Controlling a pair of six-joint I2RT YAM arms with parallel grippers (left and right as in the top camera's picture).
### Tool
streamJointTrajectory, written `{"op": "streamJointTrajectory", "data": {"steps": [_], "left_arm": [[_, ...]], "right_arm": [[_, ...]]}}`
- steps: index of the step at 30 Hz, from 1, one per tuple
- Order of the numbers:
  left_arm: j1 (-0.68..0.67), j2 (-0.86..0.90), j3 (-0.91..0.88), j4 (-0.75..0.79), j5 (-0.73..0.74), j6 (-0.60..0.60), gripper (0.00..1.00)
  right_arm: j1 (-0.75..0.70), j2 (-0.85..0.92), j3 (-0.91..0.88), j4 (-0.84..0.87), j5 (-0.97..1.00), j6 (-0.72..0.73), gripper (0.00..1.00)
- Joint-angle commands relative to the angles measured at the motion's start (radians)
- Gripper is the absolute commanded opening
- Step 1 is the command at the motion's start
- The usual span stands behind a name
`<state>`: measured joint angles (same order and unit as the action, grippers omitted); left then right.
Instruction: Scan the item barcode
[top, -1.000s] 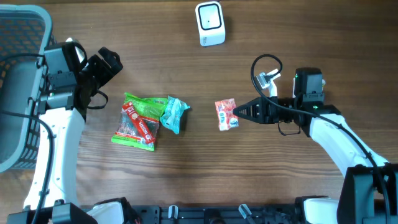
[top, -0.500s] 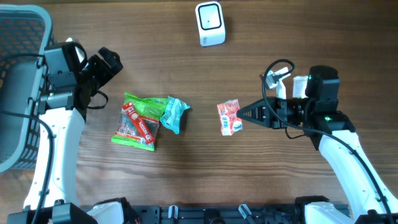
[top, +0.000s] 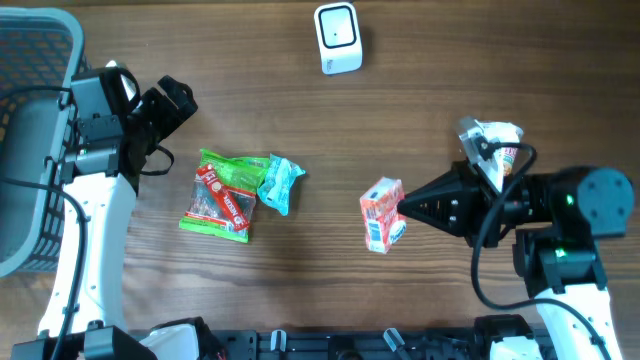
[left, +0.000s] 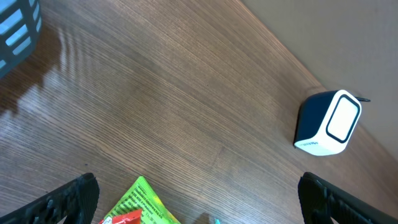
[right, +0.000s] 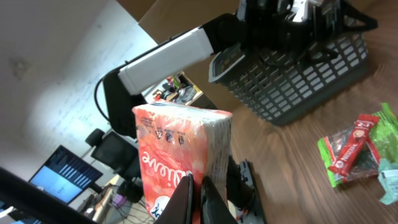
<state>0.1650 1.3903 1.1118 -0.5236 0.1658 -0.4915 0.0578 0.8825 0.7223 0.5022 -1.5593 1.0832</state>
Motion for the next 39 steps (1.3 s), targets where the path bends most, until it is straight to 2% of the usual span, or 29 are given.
{"op": "streamJointTrajectory", "data": {"steps": [1,3,6,8,9,12,14,18,23,25,28,31,35,37,39], "left_arm": [[0.003,-0.005,0.001,0.002,0.005,0.005,1.00],[0.003,-0.005,0.001,0.002,0.005,0.005,1.00],[0.003,-0.005,0.001,0.002,0.005,0.005,1.00],[0.003,-0.005,0.001,0.002,0.005,0.005,1.00],[0.003,-0.005,0.001,0.002,0.005,0.005,1.00],[0.003,-0.005,0.001,0.002,0.005,0.005,1.00],[0.003,-0.005,0.001,0.002,0.005,0.005,1.00],[0.003,-0.005,0.001,0.002,0.005,0.005,1.00],[0.003,-0.005,0.001,0.002,0.005,0.005,1.00],[0.003,-0.005,0.001,0.002,0.005,0.005,1.00],[0.003,-0.005,0.001,0.002,0.005,0.005,1.00],[0.003,-0.005,0.001,0.002,0.005,0.005,1.00],[0.003,-0.005,0.001,0.002,0.005,0.005,1.00],[0.003,-0.005,0.001,0.002,0.005,0.005,1.00],[0.003,-0.005,0.001,0.002,0.005,0.005,1.00]], "right_arm": [[0.001,0.019,0.010,0.013,-0.062,0.121,0.04],[0.001,0.060,0.010,0.014,-0.053,0.077,0.04],[0.001,0.219,0.009,0.004,-0.008,-0.080,0.04],[0.001,0.361,0.008,-0.070,0.036,-0.228,0.04],[0.002,0.457,0.008,-0.179,0.115,-0.360,0.04],[0.031,0.589,0.008,-0.378,0.389,-0.568,0.04],[0.058,0.595,0.009,-0.487,0.610,-0.647,0.04],[0.067,0.563,0.033,-0.631,0.842,-0.718,0.04],[0.074,0.544,0.286,-1.033,1.029,-0.879,0.04],[0.096,0.544,0.393,-1.154,1.159,-0.926,0.04],[0.098,0.544,0.555,-1.261,1.305,-0.926,0.04],[0.104,0.578,0.816,-1.378,1.399,-0.927,0.04],[0.206,0.780,1.242,-1.543,1.573,-0.974,0.04],[0.247,0.848,1.290,-1.537,1.612,-0.978,0.04],[0.235,0.890,1.285,-1.608,1.616,-0.941,0.35]]}}
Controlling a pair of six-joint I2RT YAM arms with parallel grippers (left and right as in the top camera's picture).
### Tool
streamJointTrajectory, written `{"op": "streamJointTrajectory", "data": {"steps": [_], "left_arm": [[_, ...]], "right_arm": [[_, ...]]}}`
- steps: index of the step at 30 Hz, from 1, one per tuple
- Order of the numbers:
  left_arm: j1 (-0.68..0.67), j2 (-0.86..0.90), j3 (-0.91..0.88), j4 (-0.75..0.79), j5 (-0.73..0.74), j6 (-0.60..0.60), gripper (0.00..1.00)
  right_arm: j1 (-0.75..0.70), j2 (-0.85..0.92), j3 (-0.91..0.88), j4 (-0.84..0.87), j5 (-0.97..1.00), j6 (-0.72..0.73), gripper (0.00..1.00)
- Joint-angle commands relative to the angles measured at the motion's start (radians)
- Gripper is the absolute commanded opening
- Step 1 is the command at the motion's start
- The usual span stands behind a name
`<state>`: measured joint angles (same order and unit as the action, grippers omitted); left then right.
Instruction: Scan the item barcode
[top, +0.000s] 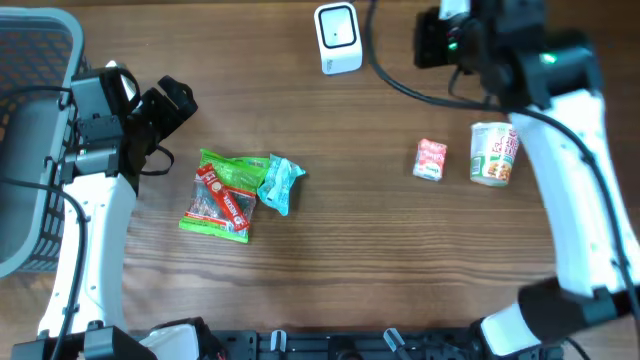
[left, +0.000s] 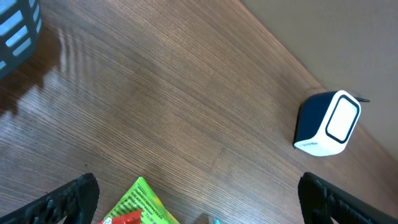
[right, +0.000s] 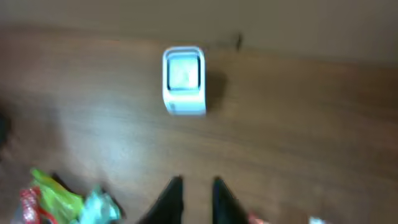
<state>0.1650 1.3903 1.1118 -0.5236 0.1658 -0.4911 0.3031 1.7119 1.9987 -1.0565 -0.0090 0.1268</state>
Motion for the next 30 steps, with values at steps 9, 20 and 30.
{"op": "streamJointTrajectory", "data": {"steps": [9,20,30], "left_arm": [[0.003,-0.005,0.001,0.002,0.005,0.005,1.00],[0.003,-0.005,0.001,0.002,0.005,0.005,1.00],[0.003,-0.005,0.001,0.002,0.005,0.005,1.00]], "right_arm": [[-0.242,0.224,-0.332,-0.236,-0.125,0.111,0.37],[-0.306,0.224,-0.729,0.193,-0.212,0.138,0.37],[-0.312,0.101,-0.814,0.411,-0.512,0.018,0.04]]}}
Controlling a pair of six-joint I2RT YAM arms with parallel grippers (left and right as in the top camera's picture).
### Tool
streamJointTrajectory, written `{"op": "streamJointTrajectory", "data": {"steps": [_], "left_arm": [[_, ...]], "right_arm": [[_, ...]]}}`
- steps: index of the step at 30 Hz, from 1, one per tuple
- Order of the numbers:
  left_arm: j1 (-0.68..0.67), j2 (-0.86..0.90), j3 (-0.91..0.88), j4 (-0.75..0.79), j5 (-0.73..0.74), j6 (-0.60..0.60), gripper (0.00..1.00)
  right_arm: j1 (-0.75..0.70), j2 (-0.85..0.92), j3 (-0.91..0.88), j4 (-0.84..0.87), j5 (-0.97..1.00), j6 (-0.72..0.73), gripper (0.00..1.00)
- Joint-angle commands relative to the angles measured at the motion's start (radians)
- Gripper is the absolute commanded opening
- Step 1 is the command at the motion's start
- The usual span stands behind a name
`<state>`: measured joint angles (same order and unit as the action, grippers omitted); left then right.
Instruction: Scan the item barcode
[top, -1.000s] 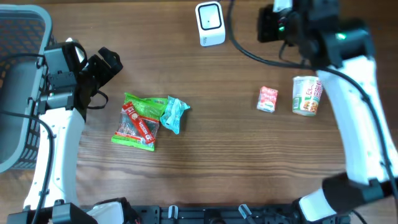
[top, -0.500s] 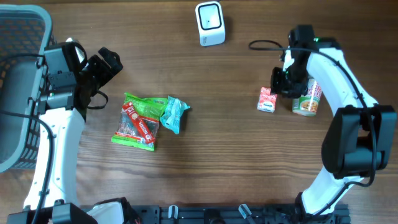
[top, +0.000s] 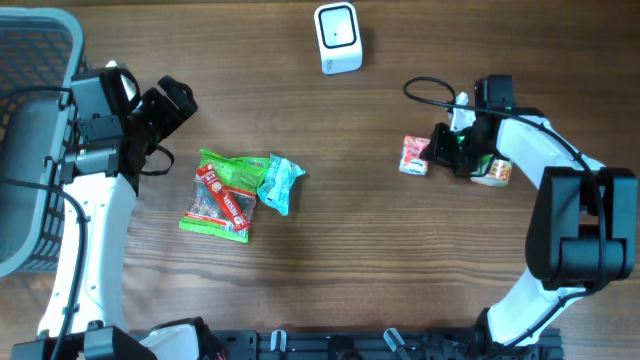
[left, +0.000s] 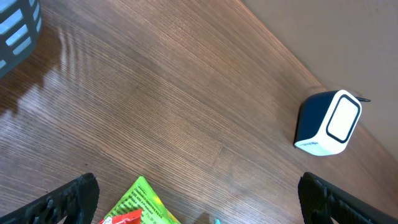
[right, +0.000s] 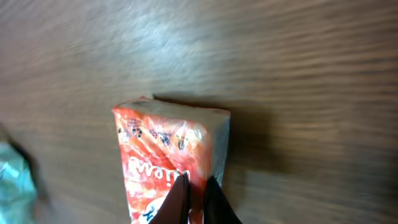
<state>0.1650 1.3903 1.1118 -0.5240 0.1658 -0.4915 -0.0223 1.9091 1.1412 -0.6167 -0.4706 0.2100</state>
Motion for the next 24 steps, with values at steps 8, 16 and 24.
{"op": "streamJointTrajectory", "data": {"steps": [8,16,24], "left_arm": [[0.003,-0.005,0.001,0.003,0.005,0.005,1.00],[0.003,-0.005,0.001,0.002,0.005,0.005,1.00],[0.003,-0.005,0.001,0.003,0.005,0.005,1.00]], "right_arm": [[0.165,-0.422,0.231,-0.221,0.259,0.011,0.04],[0.473,-0.085,0.930,-0.436,0.772,0.020,0.04],[0.520,0.326,1.089,-0.163,0.989,-0.185,0.04]]}}
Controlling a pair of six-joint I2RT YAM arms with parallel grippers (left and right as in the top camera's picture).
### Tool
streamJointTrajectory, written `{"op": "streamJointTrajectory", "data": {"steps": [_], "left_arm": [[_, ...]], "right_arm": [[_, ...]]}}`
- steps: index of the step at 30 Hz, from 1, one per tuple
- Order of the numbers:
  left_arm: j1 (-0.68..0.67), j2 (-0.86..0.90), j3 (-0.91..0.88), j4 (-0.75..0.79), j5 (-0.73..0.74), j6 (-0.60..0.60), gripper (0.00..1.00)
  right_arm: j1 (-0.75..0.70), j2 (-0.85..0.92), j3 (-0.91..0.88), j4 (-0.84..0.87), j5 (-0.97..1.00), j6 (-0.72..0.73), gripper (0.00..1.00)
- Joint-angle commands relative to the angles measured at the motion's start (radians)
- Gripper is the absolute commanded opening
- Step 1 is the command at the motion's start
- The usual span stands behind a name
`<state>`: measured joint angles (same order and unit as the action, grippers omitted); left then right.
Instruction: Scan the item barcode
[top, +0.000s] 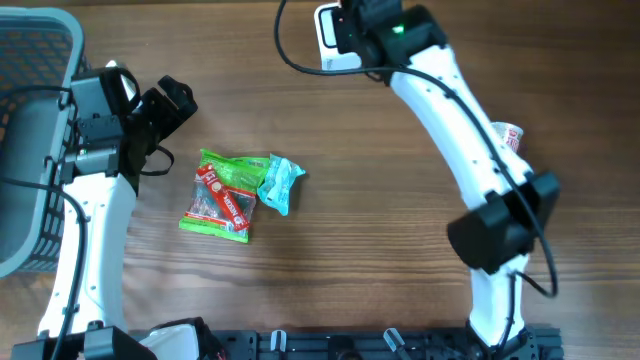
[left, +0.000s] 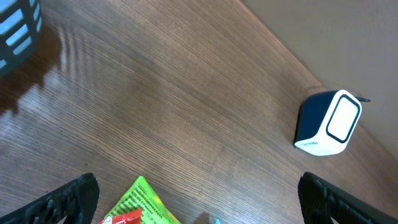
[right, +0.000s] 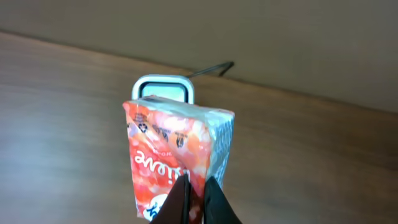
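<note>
An orange-and-white packet (right: 177, 152) hangs upright in my right gripper (right: 198, 200), which is shut on its lower edge. Right behind the packet stands the white barcode scanner (right: 163, 89), its window facing the packet. In the overhead view the scanner (top: 334, 40) sits at the table's back edge, and my right arm reaches over to it and hides the packet. My left gripper (left: 199, 205) is open at the table's left, above the corner of a green snack bag (left: 140, 204), holding nothing.
The green snack bag (top: 222, 192) and a teal packet (top: 281, 183) lie left of centre. A cup of noodles (top: 509, 135) peeks out behind my right arm. A grey basket (top: 30, 120) fills the left edge.
My right gripper, still shut on the orange packet, has gone from low beside the noodle cup at the right to the back of the table, in front of the scanner. The left arm is unchanged.
First my right gripper held the orange packet over the front middle of the table. Then the packet lay beside the noodle cup with the gripper away near the scanner. Then the gripper was shut on it by the cup, and now holds it before the scanner.
</note>
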<state>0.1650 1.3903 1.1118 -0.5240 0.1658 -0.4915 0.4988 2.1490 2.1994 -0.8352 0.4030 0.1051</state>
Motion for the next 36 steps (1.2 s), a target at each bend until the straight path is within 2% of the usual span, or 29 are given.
{"op": "streamJointTrajectory", "data": {"steps": [1,7,10,13,17,20,23,26,29,33,34,35,36], "left_arm": [[0.003,-0.005,0.001,0.002,0.005,0.005,1.00],[0.003,-0.005,0.001,0.002,0.005,0.005,1.00],[0.003,-0.005,0.001,0.002,0.005,0.005,1.00],[0.003,-0.005,0.001,0.003,0.005,0.005,1.00],[0.003,-0.005,0.001,0.002,0.005,0.005,1.00],[0.003,-0.005,0.001,0.003,0.005,0.005,1.00],[0.003,-0.005,0.001,0.003,0.005,0.005,1.00],[0.003,-0.005,0.001,0.002,0.005,0.005,1.00],[0.003,-0.005,0.001,0.002,0.005,0.005,1.00],[0.003,-0.005,0.001,0.002,0.005,0.005,1.00],[0.003,-0.005,0.001,0.003,0.005,0.005,1.00],[0.003,-0.005,0.001,0.003,0.005,0.005,1.00],[0.003,-0.005,0.001,0.002,0.005,0.005,1.00]], "right_arm": [[-0.001,0.129,0.031,0.094,0.124,-0.082,0.04],[-0.008,0.287,0.031,0.267,0.124,-0.063,0.04],[-0.022,0.246,0.031,0.219,0.108,-0.005,0.04],[-0.060,0.092,0.031,0.025,-0.053,0.043,0.04],[-0.188,-0.136,0.031,-0.272,-0.444,0.063,0.04],[-0.296,-0.161,0.028,-0.497,-0.567,0.031,0.04],[-0.334,-0.158,-0.072,-0.601,-0.568,-0.002,0.04],[-0.334,-0.158,-0.291,-0.604,-0.552,-0.020,0.04],[-0.334,-0.158,-0.515,-0.479,-0.487,0.011,0.04],[-0.334,-0.158,-0.698,-0.318,-0.231,0.142,0.04],[-0.334,-0.158,-0.719,-0.286,-0.223,0.129,0.11],[-0.334,-0.158,-0.720,-0.270,-0.223,0.130,0.57],[-0.334,-0.163,-0.710,-0.270,-0.223,0.131,0.68]]}}
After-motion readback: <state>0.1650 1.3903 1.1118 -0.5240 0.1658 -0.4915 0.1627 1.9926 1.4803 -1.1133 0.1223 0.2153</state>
